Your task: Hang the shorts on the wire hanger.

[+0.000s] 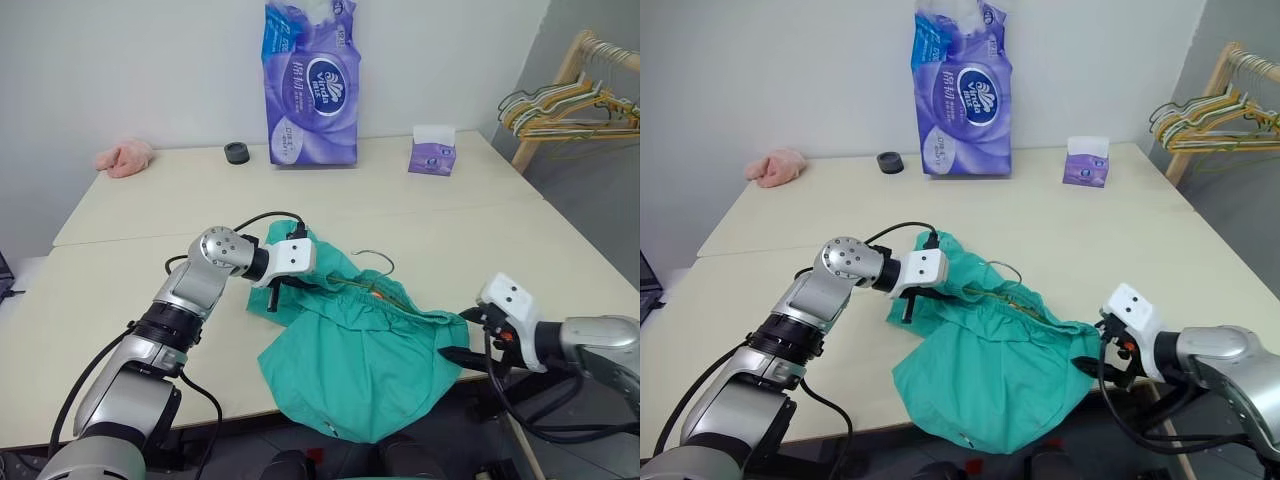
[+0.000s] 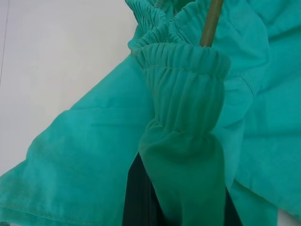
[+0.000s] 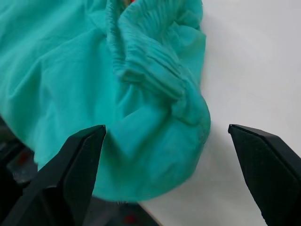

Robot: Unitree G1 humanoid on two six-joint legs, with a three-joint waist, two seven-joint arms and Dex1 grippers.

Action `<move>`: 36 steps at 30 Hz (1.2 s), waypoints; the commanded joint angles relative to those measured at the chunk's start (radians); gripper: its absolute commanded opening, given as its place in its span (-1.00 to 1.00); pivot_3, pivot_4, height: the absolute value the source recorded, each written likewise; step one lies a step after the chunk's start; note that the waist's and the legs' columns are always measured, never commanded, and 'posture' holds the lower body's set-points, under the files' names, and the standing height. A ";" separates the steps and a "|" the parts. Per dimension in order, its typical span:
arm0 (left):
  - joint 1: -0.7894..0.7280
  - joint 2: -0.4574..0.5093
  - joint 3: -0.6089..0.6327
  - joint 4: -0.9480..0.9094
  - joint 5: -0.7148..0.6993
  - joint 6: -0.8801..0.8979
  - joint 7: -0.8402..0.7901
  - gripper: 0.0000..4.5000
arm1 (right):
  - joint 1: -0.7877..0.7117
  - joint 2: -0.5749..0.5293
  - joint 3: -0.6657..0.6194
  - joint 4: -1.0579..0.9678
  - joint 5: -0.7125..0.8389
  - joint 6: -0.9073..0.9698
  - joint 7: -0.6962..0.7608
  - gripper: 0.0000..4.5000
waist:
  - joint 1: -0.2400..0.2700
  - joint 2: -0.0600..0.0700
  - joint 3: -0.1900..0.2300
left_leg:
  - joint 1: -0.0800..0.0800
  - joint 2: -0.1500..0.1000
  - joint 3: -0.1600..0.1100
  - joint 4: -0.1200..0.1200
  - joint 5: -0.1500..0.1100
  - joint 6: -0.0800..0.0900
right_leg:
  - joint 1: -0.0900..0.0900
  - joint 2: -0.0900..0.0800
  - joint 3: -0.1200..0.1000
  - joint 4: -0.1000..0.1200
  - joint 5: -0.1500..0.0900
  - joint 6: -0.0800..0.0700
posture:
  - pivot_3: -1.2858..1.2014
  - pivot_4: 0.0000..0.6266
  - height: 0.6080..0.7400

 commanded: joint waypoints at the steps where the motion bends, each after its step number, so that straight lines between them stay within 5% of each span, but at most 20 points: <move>1: -0.021 0.004 0.008 -0.015 -0.004 -0.005 0.000 -1.00 | -0.073 0.029 0.056 0.023 0.010 -0.008 -0.010 0.98 | 0.000 0.000 0.000 | 0.000 0.000 0.000 0.000 0.000 0.000 | 0.000 0.000 0.000 0.000 0.000 0.000 | -0.14 -0.80 1.00; 12: -0.018 0.005 0.016 -0.028 -0.017 0.015 -0.002 -1.00 | -0.228 0.093 0.289 0.220 -0.101 -0.074 -0.022 0.91 | 0.000 0.000 0.000 | -0.001 0.000 -0.001 0.002 0.000 0.000 | 0.000 0.000 0.000 0.000 0.000 0.000 | -0.13 -0.81 1.00; 25: 0.000 -0.008 0.043 -0.062 -0.085 0.094 -0.023 -1.00 | -0.255 0.095 0.302 0.223 -0.118 -0.100 -0.008 -0.97 | 0.000 0.000 0.000 | -0.001 0.000 -0.001 0.003 0.000 0.000 | -0.001 0.000 -0.001 0.001 0.000 0.000 | -0.13 -0.82 1.00; 33: 0.033 -0.039 0.086 -0.107 -0.190 0.190 -0.055 -1.00 | -0.261 0.056 0.269 0.164 -0.095 -0.086 0.015 -1.00 | -0.001 0.001 0.000 | -0.003 0.000 -0.002 0.004 0.000 0.000 | -0.001 0.000 -0.001 0.001 0.000 0.000 | -0.13 -0.82 1.00; 36: 0.044 -0.034 0.092 -0.113 -0.211 0.194 -0.074 -0.72 | -0.259 0.039 0.245 0.147 -0.080 -0.074 0.024 -1.00 | 0.000 0.000 0.000 | -0.003 0.000 -0.002 0.004 0.000 0.000 | -0.002 0.000 -0.001 0.001 0.000 0.000 | -0.13 -0.82 1.00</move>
